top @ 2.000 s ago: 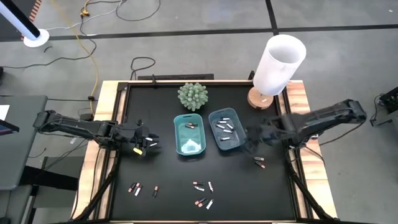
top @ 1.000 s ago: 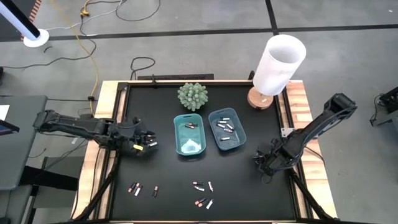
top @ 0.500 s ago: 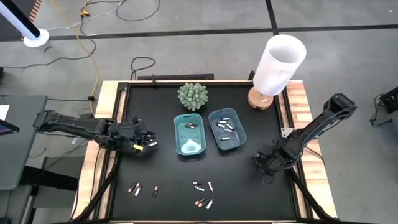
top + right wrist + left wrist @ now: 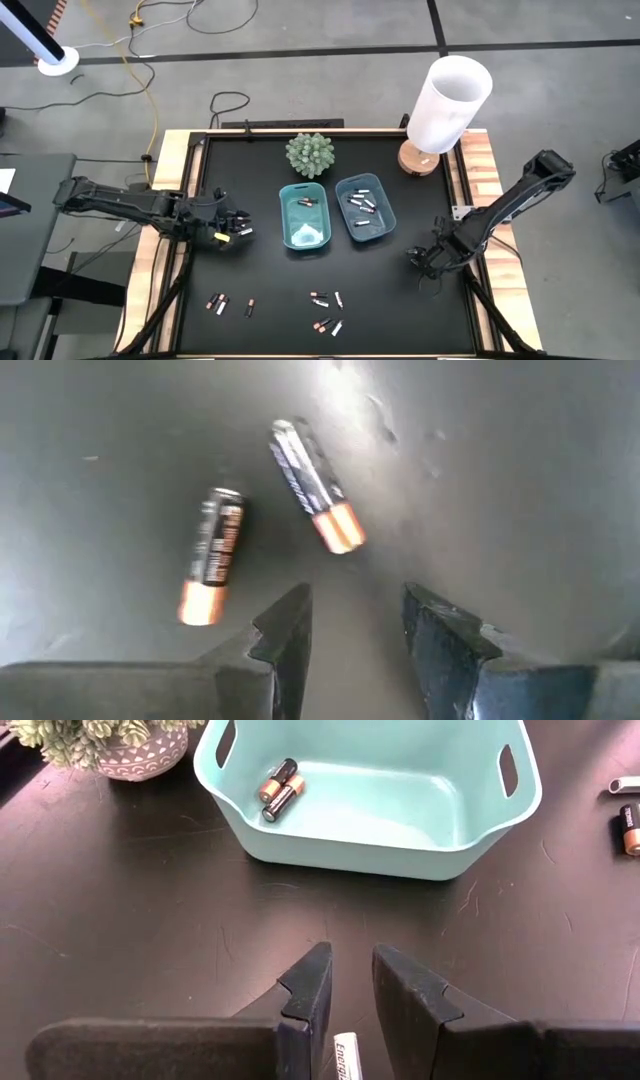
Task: Sort batteries
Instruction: Put the black battery into the green bin
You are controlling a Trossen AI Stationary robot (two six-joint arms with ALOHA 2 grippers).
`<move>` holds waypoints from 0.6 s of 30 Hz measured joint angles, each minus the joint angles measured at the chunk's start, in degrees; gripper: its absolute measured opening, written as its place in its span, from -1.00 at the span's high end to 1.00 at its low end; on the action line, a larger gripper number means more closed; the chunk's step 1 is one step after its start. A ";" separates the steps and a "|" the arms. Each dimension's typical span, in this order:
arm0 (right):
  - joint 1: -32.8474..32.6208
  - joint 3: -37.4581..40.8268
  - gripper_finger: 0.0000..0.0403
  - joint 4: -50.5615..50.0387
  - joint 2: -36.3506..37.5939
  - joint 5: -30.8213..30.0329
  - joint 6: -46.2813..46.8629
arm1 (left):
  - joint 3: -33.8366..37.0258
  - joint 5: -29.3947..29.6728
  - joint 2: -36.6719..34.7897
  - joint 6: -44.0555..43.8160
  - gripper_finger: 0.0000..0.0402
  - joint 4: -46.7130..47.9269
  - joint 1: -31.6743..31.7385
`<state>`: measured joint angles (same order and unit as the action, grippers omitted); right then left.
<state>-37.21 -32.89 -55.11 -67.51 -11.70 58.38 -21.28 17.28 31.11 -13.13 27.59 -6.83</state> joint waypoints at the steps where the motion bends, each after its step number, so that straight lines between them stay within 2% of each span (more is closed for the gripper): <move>1: 0.35 -0.47 0.16 0.05 0.00 -0.04 -1.84 | 0.00 0.00 0.00 0.00 0.65 0.00 0.00; 7: 2.86 -1.15 0.16 0.93 -0.02 -0.22 -12.26 | 0.00 0.00 0.00 0.02 0.65 0.00 0.00; 18: 9.16 -1.08 0.16 8.80 -1.02 -0.33 -22.92 | 0.00 0.00 0.00 0.02 0.65 0.00 0.00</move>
<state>-28.05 -33.97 -46.31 -68.52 -12.03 35.47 -21.28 17.28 31.11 -13.10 27.59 -6.83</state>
